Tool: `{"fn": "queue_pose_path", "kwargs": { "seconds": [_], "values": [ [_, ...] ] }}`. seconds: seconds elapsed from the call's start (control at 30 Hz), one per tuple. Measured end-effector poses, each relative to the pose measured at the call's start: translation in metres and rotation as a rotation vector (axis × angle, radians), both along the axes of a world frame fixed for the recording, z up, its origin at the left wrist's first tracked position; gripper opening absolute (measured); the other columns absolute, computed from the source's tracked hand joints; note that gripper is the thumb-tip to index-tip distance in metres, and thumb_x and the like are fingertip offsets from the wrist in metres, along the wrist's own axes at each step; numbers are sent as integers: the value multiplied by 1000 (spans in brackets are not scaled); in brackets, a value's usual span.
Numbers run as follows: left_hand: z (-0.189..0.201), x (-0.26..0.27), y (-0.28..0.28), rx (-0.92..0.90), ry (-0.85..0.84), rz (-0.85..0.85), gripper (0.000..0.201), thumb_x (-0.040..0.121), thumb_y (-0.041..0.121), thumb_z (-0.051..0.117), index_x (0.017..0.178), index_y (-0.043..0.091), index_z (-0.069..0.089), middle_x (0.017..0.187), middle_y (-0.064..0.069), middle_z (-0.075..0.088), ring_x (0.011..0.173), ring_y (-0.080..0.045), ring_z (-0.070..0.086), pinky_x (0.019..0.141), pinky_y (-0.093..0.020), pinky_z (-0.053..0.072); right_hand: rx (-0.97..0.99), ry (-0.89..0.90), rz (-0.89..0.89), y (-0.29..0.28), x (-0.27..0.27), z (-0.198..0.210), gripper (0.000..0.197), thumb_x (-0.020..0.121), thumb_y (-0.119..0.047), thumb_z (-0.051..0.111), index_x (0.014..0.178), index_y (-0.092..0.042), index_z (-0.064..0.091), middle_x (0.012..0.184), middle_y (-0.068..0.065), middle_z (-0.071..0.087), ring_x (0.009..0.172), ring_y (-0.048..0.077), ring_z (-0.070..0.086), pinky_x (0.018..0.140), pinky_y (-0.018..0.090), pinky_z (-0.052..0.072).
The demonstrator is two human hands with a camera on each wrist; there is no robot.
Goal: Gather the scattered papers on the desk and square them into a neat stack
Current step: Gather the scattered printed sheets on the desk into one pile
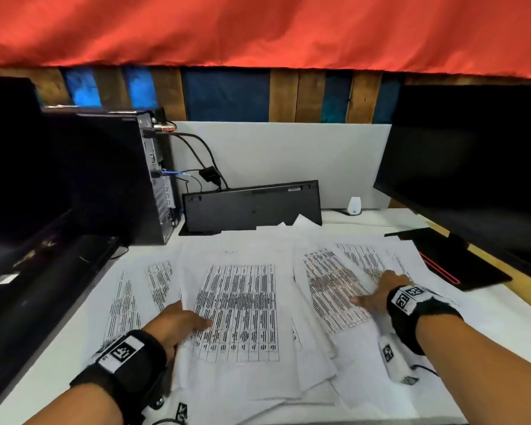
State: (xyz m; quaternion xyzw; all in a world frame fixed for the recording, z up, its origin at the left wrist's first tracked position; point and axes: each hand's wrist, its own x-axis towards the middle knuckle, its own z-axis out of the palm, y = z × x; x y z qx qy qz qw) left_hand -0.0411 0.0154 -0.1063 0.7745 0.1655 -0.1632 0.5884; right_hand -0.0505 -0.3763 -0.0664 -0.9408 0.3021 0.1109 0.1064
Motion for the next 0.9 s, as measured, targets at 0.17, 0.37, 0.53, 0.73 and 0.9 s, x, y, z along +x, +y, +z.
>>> {"fn": "queue_pose_path", "kwargs": {
  "seconds": [0.17, 0.37, 0.53, 0.73, 0.9],
  "values": [
    [-15, 9, -1, 7, 58, 4, 94, 48, 21, 87, 133, 6, 49, 126, -15, 62, 110, -34, 60, 95, -46, 50, 127, 95, 104, 0, 8, -1, 64, 61, -57, 79, 94, -6, 60, 102, 11, 65, 115, 28, 60, 77, 27, 50],
    [-3, -1, -7, 37, 60, 15, 106, 47, 24, 83, 141, 7, 39, 126, -16, 58, 102, -28, 59, 90, -39, 49, 11, 129, 42, -14, -12, 30, 51, 87, -34, 64, 129, -7, 54, 136, 10, 54, 124, 25, 53, 91, 24, 43],
    [10, -9, -14, 123, 27, 20, 76, 76, 14, 74, 142, 3, 36, 135, -18, 50, 106, -28, 50, 92, -35, 43, -83, 37, -18, -17, -45, 44, 64, 94, -51, 44, 141, -7, 41, 147, 9, 43, 134, 22, 44, 105, 26, 37],
    [15, -10, -21, 230, 29, -12, 56, 82, 14, 69, 130, 0, 42, 101, -14, 55, 89, -32, 57, 66, -28, 42, 88, 71, -80, -27, -43, 34, 78, 83, -57, 58, 141, -7, 43, 144, 9, 48, 131, 21, 47, 105, 24, 38],
    [22, -17, -22, 258, 28, -23, 72, 84, 10, 69, 145, 1, 31, 137, -18, 46, 123, -34, 46, 86, -31, 42, 237, -146, -92, -44, -26, 15, 72, 70, -33, 82, 128, 0, 54, 125, 19, 59, 110, 31, 57, 96, 35, 45]
  ]
}}
